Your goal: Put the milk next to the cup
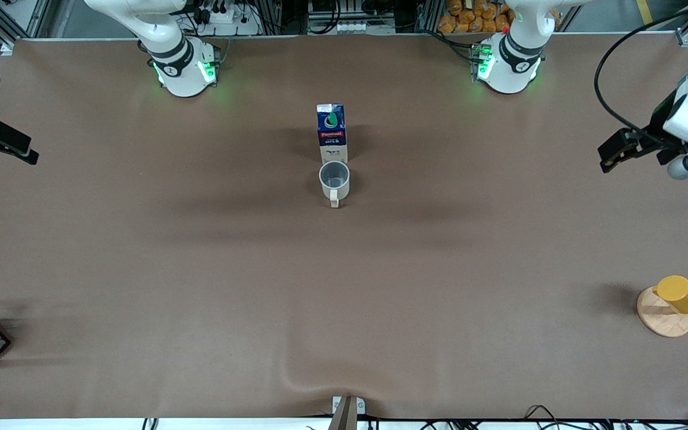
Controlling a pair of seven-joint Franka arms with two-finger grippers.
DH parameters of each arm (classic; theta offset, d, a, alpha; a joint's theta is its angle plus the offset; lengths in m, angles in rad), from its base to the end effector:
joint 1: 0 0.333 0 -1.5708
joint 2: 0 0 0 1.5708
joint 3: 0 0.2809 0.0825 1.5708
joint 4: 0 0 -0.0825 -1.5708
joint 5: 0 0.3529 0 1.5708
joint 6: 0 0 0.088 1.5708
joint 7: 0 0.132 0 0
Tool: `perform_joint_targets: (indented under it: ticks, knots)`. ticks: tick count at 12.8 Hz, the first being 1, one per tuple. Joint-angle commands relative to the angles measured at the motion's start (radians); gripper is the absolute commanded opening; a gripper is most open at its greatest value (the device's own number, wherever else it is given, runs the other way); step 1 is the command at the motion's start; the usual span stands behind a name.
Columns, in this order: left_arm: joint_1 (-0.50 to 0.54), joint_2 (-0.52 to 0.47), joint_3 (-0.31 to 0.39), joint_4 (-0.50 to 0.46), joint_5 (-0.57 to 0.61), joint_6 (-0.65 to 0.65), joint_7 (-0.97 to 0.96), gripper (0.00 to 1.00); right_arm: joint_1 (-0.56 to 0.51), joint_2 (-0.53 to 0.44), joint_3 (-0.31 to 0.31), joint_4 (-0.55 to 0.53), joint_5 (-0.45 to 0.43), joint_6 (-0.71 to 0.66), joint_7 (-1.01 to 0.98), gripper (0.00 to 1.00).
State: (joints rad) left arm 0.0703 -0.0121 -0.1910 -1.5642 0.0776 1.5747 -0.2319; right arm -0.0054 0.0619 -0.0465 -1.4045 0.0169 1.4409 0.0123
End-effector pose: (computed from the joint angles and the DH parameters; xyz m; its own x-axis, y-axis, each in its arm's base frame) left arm 0.5188 -0.0532 0.5743 0.9931 0.1100 0.0401 0.1127 -0.9910 -0.0725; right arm 0.5261 -0.0241 0.5929 0.9978 -0.0619 -0.0256 -0.0623 -0.9980 -0.0136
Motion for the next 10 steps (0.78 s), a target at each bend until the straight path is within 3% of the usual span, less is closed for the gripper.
perform_joint_targets:
  ticks: [1,4,10]
  knots:
    - [-0.071,-0.034,0.089,-0.034,-0.036,-0.025,0.028,1.0,-0.008,-0.001,0.004,0.01,0.012,-0.002,0.002,1.0]
    - [-0.13,-0.032,0.163,-0.025,-0.038,-0.031,0.153,1.0,-0.005,-0.001,0.004,0.01,0.014,0.0,0.003,1.0]
    - [-0.148,-0.032,0.176,-0.019,-0.088,-0.047,0.134,1.0,-0.005,-0.001,0.004,0.01,0.014,0.0,0.005,1.0]
